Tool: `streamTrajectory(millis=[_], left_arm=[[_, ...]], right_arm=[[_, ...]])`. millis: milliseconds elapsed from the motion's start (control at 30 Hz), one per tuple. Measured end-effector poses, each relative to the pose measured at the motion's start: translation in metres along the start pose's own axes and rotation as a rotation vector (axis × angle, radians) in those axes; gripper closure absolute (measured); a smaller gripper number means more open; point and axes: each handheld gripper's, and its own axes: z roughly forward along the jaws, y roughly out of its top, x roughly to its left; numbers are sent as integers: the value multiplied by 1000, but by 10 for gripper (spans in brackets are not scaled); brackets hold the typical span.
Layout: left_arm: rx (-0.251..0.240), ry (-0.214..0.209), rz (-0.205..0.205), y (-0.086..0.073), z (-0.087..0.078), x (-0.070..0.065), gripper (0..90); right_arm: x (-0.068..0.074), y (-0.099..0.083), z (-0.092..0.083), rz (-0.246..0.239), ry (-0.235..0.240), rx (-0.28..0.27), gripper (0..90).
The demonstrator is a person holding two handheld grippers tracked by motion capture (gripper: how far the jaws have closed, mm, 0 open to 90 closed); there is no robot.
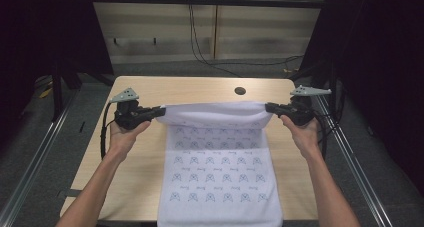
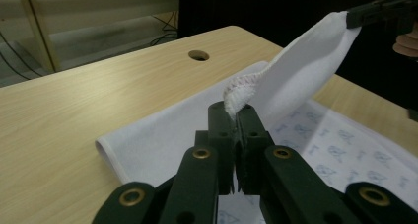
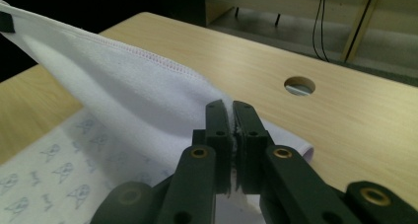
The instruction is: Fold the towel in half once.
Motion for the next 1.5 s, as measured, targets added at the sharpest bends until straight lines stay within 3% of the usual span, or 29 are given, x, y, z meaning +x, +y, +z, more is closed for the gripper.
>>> streamTrajectory(millis=[233, 333, 433, 467, 533, 633, 767, 967, 1033, 1133, 1267, 1333, 1433, 1500], left_arm=[[-43, -51, 55, 16, -24, -25, 875], [-81, -61, 92, 29, -42, -45, 875], [-107, -77, 105, 36, -54, -58, 875], [-111, -80, 132, 37, -58, -65, 875], [-104, -69, 138, 34, -62, -71, 874], [-69, -74, 133, 20, -63, -71, 874], [-50, -97, 80, -8, -67, -72, 874], [-44, -122, 76, -18, -71, -83, 873], [-1, -132, 67, -30, -68, -85, 872], [54, -135, 90, -45, -65, -84, 867], [129, -149, 45, -78, -53, -82, 867], [168, -178, 27, -100, -46, -83, 865], [216, -220, 17, -119, -44, -87, 862], [254, -249, 45, -125, -48, -90, 842]], right_arm=[[13, 16, -45, -31, 36, -99, 862], [20, 22, -62, -47, 40, -128, 862], [28, 28, -77, -68, 43, -146, 862], [31, 29, -81, -77, 38, -143, 862], [37, 30, -92, -88, 49, -153, 862], [46, 19, -100, -106, 62, -129, 862], [61, -13, -102, -121, 87, -58, 862], [73, -28, -111, -142, 95, -32, 861], [73, -34, -111, -142, 101, -18, 861], [75, -55, -110, -130, 110, 4, 860], [80, -89, -100, -109, 133, 68, 859], [81, -106, -98, -83, 152, 82, 857], [82, -128, -98, -62, 173, 116, 848], [84, -137, -100, -49, 196, 139, 834]])
